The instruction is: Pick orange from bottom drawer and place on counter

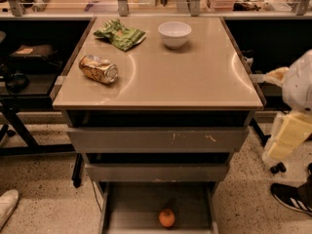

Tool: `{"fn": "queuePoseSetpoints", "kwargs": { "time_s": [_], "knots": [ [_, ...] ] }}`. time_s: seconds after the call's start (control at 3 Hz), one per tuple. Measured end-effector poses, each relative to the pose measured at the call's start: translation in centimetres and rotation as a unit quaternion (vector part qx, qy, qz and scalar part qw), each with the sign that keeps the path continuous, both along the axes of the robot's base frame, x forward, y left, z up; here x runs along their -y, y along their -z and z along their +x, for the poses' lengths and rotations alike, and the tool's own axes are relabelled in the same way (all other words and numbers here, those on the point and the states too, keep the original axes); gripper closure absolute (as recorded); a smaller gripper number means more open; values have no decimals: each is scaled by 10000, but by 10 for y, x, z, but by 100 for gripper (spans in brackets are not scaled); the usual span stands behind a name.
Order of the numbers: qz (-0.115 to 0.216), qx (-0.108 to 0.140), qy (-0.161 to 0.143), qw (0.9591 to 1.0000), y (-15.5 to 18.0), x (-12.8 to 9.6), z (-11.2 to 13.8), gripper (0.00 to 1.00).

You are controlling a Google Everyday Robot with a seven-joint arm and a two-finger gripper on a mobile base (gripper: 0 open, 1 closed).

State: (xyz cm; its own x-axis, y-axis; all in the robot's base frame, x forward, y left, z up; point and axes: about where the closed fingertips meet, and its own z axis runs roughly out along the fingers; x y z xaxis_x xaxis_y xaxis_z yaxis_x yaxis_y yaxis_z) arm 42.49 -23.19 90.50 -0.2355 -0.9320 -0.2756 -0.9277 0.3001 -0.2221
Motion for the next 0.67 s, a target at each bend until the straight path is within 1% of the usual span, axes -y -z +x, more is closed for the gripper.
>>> {"fn": "queuePoseSetpoints", "kwargs": {
  "time_s": [0.33,0.67],
  "knots": [
    [110,-242,-21,9996,68,12,-13,0],
    [95,-276,-15,9996,74,13,-17,0]
  ]
}}
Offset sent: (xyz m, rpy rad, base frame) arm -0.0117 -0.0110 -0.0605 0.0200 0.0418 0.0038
